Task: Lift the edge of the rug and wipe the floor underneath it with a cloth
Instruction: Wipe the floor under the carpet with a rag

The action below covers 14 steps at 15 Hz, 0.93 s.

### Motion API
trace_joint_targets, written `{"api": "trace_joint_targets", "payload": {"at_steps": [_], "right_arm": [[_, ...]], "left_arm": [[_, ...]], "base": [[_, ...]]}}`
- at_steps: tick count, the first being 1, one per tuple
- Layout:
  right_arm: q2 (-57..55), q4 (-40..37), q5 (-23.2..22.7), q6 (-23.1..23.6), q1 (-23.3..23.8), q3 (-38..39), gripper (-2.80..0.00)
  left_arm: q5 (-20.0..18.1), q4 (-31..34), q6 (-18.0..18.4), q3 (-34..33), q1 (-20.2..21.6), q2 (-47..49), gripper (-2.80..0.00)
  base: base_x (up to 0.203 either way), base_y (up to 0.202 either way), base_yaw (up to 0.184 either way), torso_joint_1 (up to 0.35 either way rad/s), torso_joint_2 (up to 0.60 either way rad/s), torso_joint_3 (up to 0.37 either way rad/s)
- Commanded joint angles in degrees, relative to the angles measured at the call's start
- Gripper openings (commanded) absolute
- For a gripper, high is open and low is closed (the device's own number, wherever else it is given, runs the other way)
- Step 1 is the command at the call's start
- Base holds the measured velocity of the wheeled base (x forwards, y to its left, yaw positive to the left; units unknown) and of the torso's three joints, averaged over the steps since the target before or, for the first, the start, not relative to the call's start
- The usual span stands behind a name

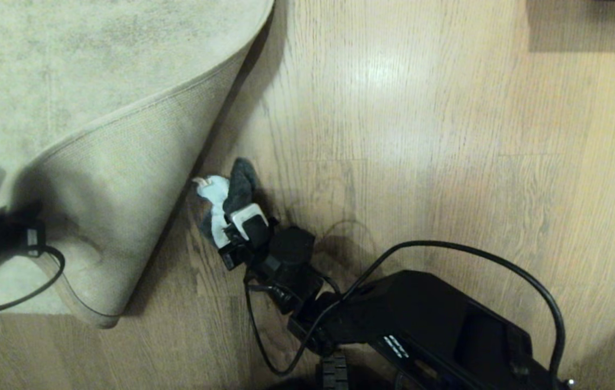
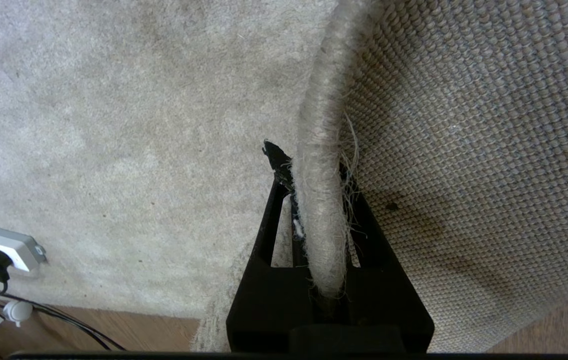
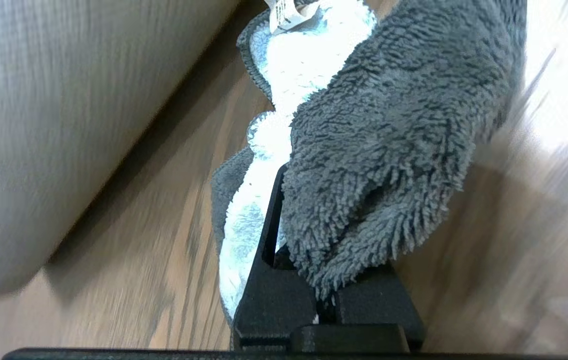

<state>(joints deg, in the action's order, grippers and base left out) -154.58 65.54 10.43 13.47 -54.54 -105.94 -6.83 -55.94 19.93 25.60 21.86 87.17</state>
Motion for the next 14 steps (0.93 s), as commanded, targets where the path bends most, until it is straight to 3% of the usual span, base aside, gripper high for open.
{"api": "trace_joint_targets", "payload": {"at_steps": [1,9,14], "right_arm": [[2.33,0.39,0.8,1.03,-0.01,-0.63,-2.8],[10.35,-2.49,2.4,4.72,0.11,0.0,-2.8],[13.39,-3.28,2.47,4.53,-5.86,6.85,-2.8]], "left_arm": [[-0.03,-0.33,0.11,-0.09,0.06,0.1,-2.8],[-0.04,-2.42,0.11,-1.17,-0.15,0.1,-2.8],[-0.03,-4.09,-0.07,-1.17,-0.15,0.1,-2.8]], "base": [[0.0,0.0,0.0,0.0,0.0,0.0],[0.0,0.0,0.0,0.0,0.0,0.0],[0.0,0.0,0.0,0.0,0.0,0.0]]}}
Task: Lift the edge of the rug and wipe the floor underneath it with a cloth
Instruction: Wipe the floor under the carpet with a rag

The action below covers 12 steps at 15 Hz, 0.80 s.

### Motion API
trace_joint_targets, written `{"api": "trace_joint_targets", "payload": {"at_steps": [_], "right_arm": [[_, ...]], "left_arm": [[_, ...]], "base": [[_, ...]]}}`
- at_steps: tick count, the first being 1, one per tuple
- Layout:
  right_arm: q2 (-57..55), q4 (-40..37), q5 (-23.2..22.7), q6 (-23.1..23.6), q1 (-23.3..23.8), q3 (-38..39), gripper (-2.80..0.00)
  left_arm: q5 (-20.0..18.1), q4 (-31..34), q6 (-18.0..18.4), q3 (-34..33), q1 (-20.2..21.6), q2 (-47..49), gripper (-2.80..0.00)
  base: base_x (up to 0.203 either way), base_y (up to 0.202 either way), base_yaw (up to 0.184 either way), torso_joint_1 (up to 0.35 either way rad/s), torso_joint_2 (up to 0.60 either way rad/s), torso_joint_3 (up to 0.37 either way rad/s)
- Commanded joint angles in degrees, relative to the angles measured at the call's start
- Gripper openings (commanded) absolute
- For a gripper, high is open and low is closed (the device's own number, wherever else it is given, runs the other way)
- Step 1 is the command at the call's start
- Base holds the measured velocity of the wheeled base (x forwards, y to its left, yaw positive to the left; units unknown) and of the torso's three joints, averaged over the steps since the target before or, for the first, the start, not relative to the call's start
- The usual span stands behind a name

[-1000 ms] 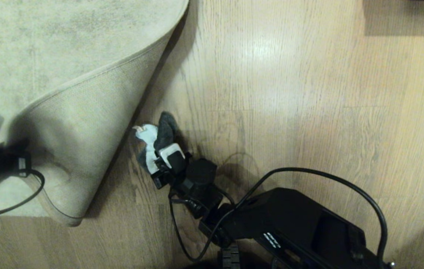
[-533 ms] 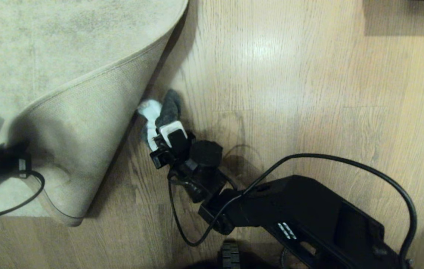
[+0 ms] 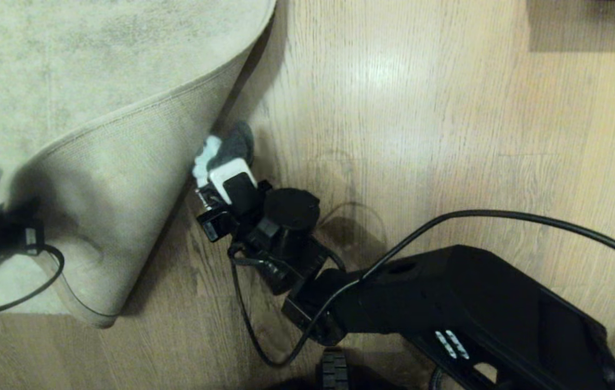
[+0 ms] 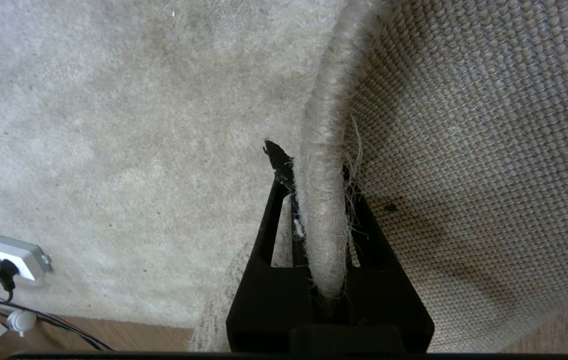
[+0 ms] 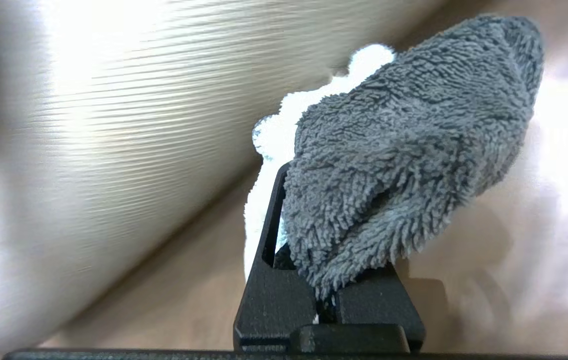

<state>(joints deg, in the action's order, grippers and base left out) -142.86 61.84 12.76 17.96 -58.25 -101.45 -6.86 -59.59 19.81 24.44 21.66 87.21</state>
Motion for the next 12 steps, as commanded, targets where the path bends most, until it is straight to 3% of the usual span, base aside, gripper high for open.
{"api": "trace_joint_targets", "payload": {"at_steps": [1,5,10,12], "right_arm": [[1.87,0.65,0.34,-0.14,-3.89,3.83,-2.8],[1.12,1.4,0.51,-2.52,-10.31,9.08,-2.8],[-4.05,5.9,0.72,-3.28,-11.71,10.08,-2.8],[-6.74,8.0,3.12,-3.4,-11.71,9.89,-2.8]], "left_arm": [[-0.08,-0.44,0.05,-0.01,0.05,0.06,-2.8],[-0.08,-0.44,-0.12,-0.01,0.12,0.06,-2.8],[-0.01,-0.42,-0.03,-0.1,0.13,0.09,-2.8],[-0.08,-0.41,0.05,-0.44,0.13,0.32,-2.8]], "base": [[0.0,0.0,0.0,0.0,0.0,0.0],[0.0,0.0,0.0,0.0,0.0,0.0],[0.0,0.0,0.0,0.0,0.0,0.0],[0.0,0.0,0.0,0.0,0.0,0.0]]}}
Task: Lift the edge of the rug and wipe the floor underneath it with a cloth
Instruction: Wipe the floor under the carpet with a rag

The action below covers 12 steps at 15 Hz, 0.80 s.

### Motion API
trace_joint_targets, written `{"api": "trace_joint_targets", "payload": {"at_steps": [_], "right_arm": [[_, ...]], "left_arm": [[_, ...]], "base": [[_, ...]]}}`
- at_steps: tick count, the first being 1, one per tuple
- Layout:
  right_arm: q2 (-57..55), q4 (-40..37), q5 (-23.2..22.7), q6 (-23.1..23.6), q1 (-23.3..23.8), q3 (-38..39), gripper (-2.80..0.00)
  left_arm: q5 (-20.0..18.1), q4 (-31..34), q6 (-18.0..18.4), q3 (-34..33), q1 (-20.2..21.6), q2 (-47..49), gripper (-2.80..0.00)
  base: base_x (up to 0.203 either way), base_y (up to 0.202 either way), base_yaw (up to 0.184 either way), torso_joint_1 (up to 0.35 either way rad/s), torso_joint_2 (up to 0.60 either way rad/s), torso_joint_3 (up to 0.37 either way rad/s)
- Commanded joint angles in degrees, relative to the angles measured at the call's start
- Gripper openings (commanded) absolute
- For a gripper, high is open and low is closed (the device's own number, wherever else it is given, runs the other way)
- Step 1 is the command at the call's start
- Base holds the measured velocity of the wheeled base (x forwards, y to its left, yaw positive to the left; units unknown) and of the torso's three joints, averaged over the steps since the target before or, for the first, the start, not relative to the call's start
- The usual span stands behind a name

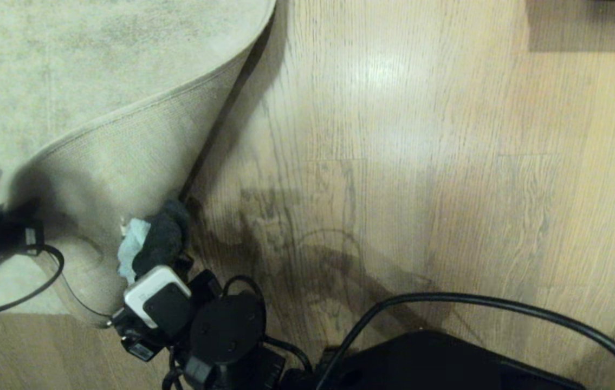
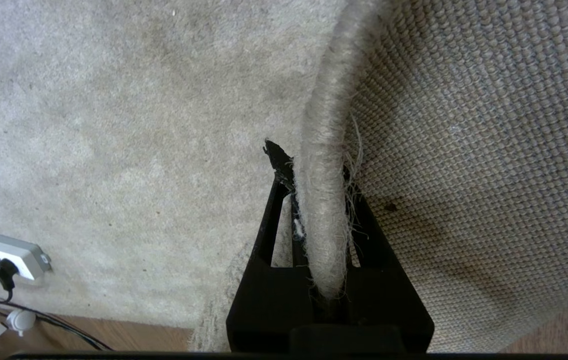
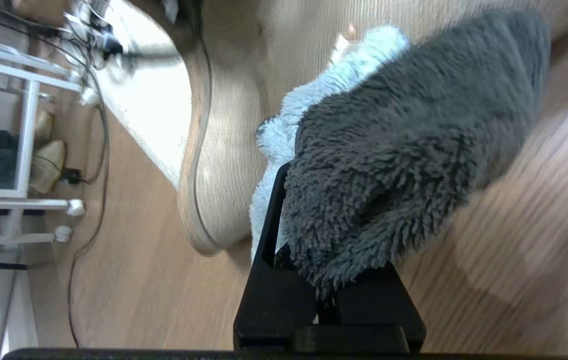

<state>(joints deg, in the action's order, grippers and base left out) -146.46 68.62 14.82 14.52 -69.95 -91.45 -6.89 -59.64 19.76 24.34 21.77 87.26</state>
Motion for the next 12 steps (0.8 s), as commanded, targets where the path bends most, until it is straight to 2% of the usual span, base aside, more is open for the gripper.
{"api": "trace_joint_targets", "payload": {"at_steps": [1,5,12], "right_arm": [[-4.21,2.1,1.47,-0.33,0.03,-0.16,-2.8],[-8.59,3.9,1.71,-1.91,1.76,-0.65,-2.8],[-10.82,3.65,1.88,-1.68,9.98,-7.22,-2.8]], "left_arm": [[-0.06,-0.39,0.17,-0.59,0.02,0.28,-2.8],[-0.02,-0.31,0.37,-0.78,-0.06,0.54,-2.8],[0.03,-0.31,0.37,-1.22,-0.06,0.81,-2.8]], "base": [[0.0,0.0,0.0,0.0,0.0,0.0],[0.0,0.0,0.0,0.0,0.0,0.0],[0.0,0.0,0.0,0.0,0.0,0.0]]}}
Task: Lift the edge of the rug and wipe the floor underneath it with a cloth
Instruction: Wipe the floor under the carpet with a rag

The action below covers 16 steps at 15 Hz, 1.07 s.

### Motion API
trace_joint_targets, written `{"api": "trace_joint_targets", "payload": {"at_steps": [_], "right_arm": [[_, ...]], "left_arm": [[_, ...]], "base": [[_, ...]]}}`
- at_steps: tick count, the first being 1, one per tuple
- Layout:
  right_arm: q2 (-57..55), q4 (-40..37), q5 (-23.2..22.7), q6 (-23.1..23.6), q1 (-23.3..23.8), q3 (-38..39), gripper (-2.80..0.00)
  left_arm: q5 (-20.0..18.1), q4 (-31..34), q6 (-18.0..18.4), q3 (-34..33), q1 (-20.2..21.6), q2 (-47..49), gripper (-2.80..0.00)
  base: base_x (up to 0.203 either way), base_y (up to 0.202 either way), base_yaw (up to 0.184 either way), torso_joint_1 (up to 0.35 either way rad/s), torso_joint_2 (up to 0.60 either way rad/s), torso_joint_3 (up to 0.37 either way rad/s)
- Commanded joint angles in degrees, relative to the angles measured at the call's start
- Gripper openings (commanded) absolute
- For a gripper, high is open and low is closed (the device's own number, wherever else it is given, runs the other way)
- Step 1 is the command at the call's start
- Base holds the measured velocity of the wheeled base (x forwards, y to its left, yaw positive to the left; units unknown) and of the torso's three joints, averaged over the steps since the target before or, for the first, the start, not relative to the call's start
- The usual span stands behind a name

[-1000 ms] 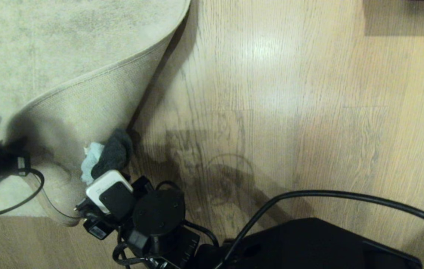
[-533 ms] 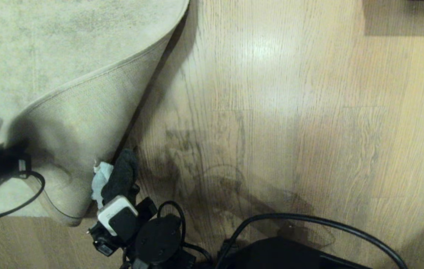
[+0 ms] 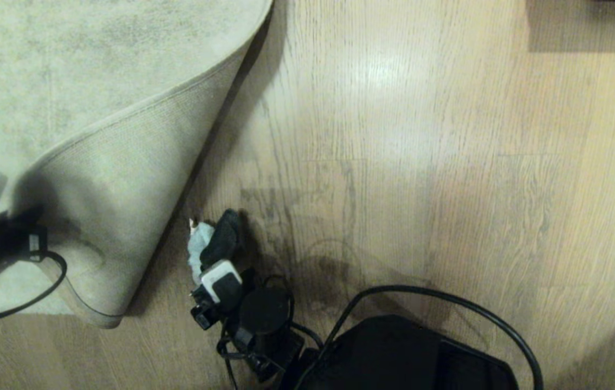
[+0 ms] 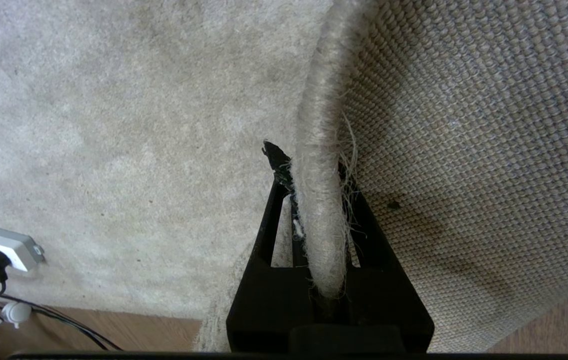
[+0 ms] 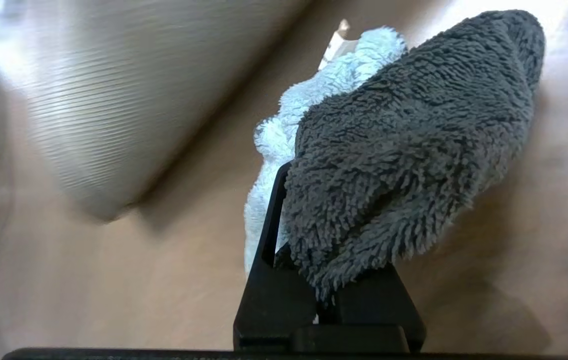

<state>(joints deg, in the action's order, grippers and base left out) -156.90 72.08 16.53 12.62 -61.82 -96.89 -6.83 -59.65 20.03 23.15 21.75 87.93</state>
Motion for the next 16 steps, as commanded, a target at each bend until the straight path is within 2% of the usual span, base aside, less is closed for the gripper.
{"api": "trace_joint_targets", "payload": {"at_steps": [1,4,8,14,16], "right_arm": [[-0.02,-0.36,0.23,0.34,3.03,-3.29,-2.8],[2.14,-2.61,0.38,0.62,5.91,-7.22,-2.8],[6.66,-2.96,0.91,1.71,7.3,-7.61,-2.8],[13.72,-3.48,1.04,3.52,6.15,-6.97,-2.8],[15.52,-3.85,1.0,3.55,3.81,-5.81,-2.8]], "left_arm": [[-0.03,-0.3,0.1,-0.03,0.05,0.14,-2.8],[-0.03,-0.29,0.1,-0.05,-0.03,0.25,-2.8],[-0.03,-0.38,0.1,-0.12,0.05,0.4,-2.8],[-0.03,-0.38,0.1,-0.03,-0.04,0.4,-2.8],[-0.12,-0.78,0.1,-0.04,-0.04,0.4,-2.8]], "base": [[0.0,0.0,0.0,0.0,0.0,0.0],[0.0,0.0,0.0,0.0,0.0,0.0],[0.0,0.0,0.0,0.0,0.0,0.0],[0.0,0.0,0.0,0.0,0.0,0.0],[0.0,0.0,0.0,0.0,0.0,0.0]]}}
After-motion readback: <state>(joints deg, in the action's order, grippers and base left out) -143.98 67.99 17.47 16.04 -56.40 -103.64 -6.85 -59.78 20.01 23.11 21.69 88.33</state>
